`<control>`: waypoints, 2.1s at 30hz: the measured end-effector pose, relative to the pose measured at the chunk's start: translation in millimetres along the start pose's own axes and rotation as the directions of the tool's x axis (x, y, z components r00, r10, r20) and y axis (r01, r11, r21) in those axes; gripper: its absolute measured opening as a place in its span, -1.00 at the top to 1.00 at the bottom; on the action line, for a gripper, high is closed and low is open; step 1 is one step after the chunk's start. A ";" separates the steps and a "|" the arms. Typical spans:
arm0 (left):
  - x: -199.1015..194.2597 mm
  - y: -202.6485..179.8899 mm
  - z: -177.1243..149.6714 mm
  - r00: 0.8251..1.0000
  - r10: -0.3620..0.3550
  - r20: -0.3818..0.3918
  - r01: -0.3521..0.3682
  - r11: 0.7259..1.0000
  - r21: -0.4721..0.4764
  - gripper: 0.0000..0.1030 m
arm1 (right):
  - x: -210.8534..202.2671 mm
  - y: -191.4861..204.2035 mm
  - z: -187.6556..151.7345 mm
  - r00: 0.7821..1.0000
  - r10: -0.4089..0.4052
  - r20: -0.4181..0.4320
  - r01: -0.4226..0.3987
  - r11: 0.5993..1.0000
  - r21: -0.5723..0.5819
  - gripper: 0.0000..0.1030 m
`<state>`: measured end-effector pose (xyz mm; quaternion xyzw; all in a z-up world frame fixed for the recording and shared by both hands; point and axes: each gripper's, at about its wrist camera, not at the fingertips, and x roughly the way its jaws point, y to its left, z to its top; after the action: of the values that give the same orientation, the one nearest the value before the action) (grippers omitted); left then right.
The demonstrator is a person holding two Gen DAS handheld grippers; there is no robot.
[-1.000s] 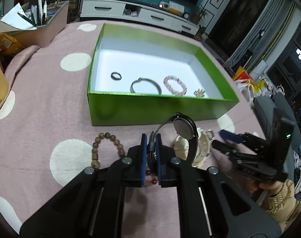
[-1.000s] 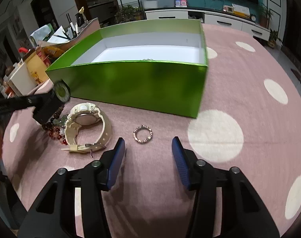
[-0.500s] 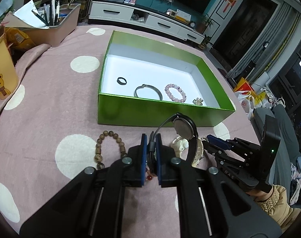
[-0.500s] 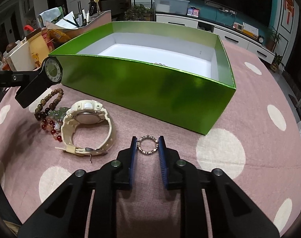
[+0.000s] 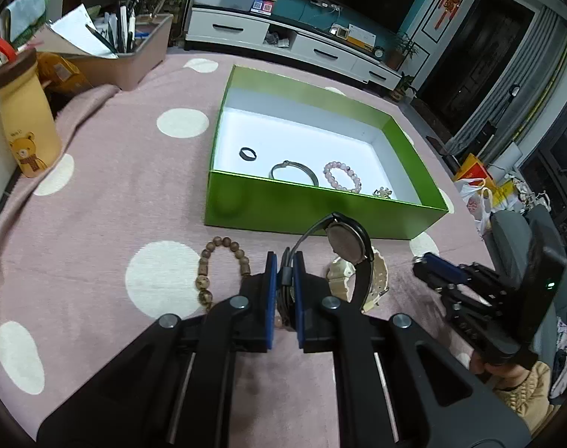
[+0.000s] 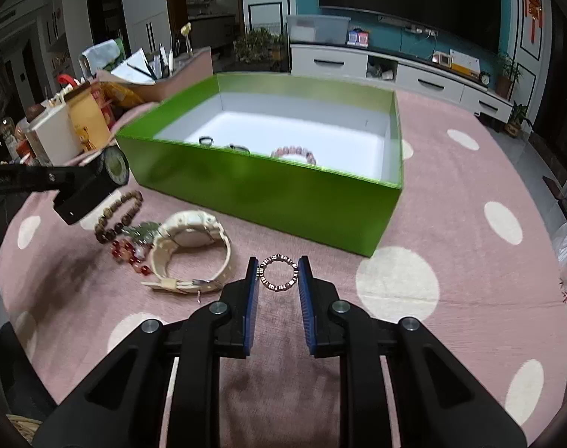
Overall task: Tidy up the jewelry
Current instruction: 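Lift the black watch over the green box with the left gripper while the right carries the ring there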
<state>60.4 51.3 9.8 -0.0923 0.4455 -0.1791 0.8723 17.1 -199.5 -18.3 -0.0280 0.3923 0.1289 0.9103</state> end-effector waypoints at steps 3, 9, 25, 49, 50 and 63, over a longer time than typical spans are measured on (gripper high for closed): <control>-7.3 -3.0 -1.2 1.000 0.012 0.013 -0.012 1.000 0.007 0.85 | -13.2 -0.3 3.3 1.000 0.002 0.029 -0.002 1.000 0.006 0.60; -21.4 -12.3 -1.0 0.998 0.047 0.045 -0.048 0.998 0.034 0.84 | -37.9 2.0 11.3 0.996 0.004 0.089 -0.005 1.000 0.006 0.60; -55.8 -44.8 20.2 0.977 0.147 0.155 -0.167 0.978 0.123 0.84 | -88.5 -1.0 41.5 0.976 0.004 0.219 -0.006 1.000 0.010 0.60; -61.4 -87.0 58.6 0.945 0.185 0.270 -0.246 0.946 0.213 0.84 | -110.4 -11.9 79.2 0.948 -0.025 0.318 0.021 1.000 0.018 0.60; -59.8 -87.6 60.6 0.945 0.184 0.271 -0.246 0.945 0.215 0.84 | -110.4 -12.0 79.1 0.948 -0.025 0.318 0.021 1.000 0.018 0.60; -34.0 -88.2 83.9 0.941 0.198 0.273 -0.261 0.940 0.219 0.84 | -88.0 -25.0 98.3 0.950 -0.033 0.309 0.023 0.999 0.036 0.60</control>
<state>89.7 -16.3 112.6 0.0504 0.3147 -0.1177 0.9405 34.9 -227.4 111.8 0.0014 0.2462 0.1126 0.9627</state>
